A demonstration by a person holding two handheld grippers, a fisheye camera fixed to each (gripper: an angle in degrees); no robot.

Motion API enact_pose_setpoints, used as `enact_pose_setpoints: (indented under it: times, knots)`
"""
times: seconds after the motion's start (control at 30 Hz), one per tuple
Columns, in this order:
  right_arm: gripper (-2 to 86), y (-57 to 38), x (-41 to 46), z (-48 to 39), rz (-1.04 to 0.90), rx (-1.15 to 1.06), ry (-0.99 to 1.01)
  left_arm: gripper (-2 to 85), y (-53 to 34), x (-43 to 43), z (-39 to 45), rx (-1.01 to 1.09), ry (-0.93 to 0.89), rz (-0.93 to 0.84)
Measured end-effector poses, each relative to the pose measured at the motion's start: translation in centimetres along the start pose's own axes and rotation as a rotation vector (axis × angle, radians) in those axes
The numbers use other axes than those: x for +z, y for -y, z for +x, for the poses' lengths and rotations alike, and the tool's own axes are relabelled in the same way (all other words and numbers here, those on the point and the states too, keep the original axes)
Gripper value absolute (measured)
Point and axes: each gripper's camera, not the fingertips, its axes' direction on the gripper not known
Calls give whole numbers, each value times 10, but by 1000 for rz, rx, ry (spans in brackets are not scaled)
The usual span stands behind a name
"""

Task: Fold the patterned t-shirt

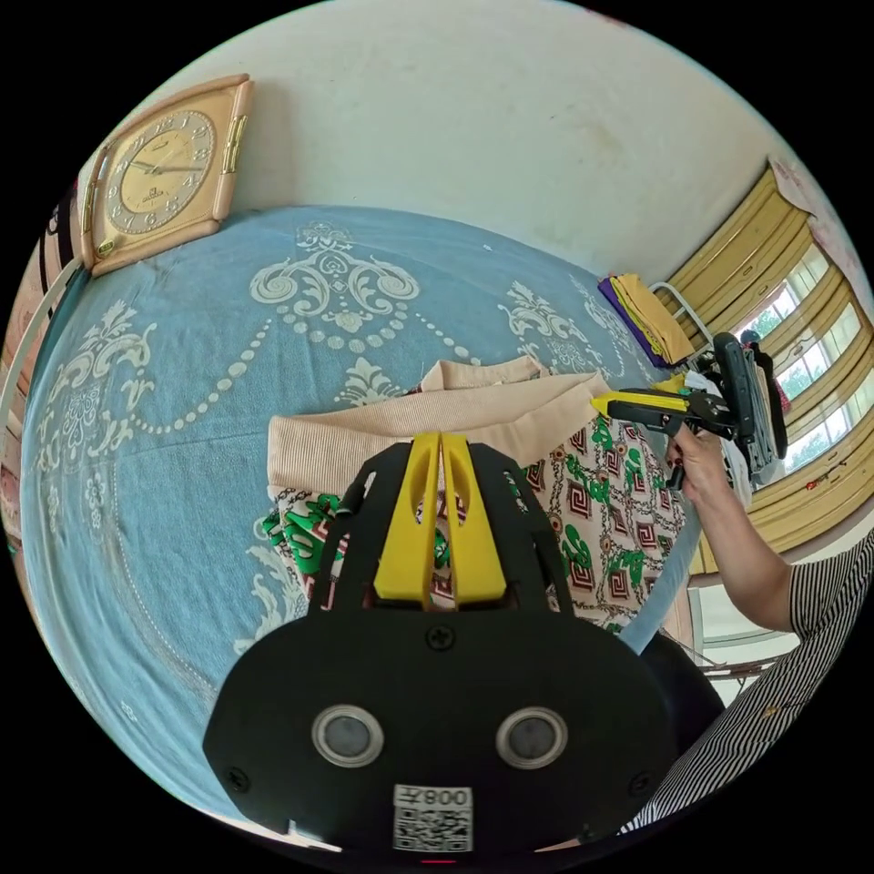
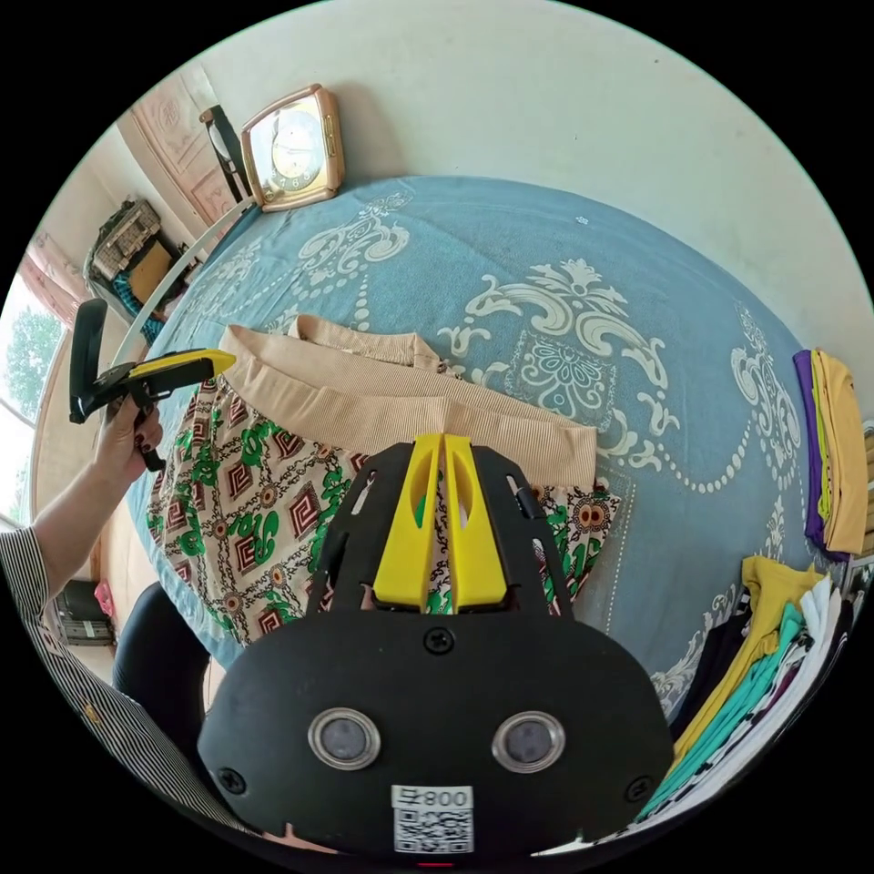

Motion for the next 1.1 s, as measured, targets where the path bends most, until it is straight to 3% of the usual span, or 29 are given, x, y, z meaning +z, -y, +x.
enact_pose_setpoints:
  times: [0.13,0.33,0.67,1.1]
  knots:
    - [4,1,-8,-1,31,18,5,6,5,-3,6,3,14,6]
    - [3,0,1,-3,-4,25,22,7,-3,24,10,-1,90,-133]
    - [4,-12,-22,3,66,43,24,7,-9,-4,11,11,93,1]
    - [34,-18,-4,36,25,99,99,36,-27,17,-27,-64,78,-42]
